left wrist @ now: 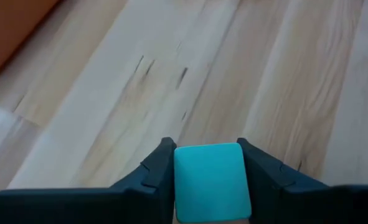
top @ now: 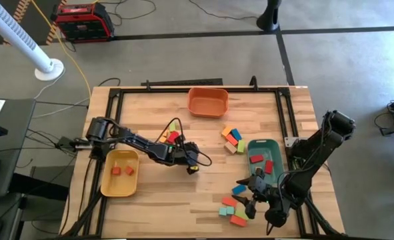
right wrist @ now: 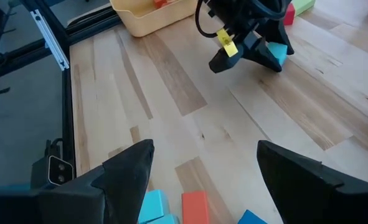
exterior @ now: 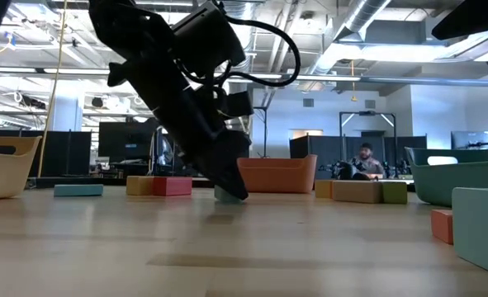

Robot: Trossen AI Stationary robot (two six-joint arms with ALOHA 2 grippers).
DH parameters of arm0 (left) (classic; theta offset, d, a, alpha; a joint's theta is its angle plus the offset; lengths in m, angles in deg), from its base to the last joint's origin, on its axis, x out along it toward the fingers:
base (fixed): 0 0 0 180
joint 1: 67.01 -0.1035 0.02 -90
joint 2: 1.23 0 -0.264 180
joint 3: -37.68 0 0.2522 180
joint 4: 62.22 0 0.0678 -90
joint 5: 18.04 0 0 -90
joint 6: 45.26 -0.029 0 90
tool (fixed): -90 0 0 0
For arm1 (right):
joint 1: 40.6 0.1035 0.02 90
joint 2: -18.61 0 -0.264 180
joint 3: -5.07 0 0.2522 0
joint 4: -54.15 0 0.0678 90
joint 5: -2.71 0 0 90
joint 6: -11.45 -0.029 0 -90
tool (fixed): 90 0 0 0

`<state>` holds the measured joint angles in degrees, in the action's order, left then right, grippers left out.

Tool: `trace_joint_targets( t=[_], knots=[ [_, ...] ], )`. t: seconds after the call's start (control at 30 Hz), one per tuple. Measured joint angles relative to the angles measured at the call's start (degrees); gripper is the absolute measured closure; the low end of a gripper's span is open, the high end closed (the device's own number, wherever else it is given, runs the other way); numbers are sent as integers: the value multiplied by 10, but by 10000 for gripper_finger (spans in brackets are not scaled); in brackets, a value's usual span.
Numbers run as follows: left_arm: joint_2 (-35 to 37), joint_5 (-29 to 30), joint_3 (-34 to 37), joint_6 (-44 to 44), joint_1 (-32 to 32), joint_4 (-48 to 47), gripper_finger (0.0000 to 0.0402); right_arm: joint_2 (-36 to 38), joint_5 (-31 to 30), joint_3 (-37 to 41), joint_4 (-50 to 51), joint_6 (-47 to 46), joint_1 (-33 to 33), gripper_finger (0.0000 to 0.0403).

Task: Sort blocks by size
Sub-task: Put the small light blue block into the yellow bin

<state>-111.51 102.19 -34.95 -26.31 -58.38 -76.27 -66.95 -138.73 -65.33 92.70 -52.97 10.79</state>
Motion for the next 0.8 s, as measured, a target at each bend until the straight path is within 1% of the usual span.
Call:
trace_joint_targets(
  t=[0.17, 0.33, 0.53, 0.8],
  knots=[
    [12, -26, 0, -12, 0, -19, 277, 0, 0, 0, 0, 0, 0, 86],
    [61, -67, 1, -25, 7, -98, 277, 0, 2, 0, -2, 0, 0, 86],
    [169, -75, 1, -11, 51, -259, 277, 0, 3, 0, -2, 0, 3, 86],
    [343, -74, 1, 98, 147, -437, 277, 0, 3, 0, 0, 0, 2, 86]
  ],
)
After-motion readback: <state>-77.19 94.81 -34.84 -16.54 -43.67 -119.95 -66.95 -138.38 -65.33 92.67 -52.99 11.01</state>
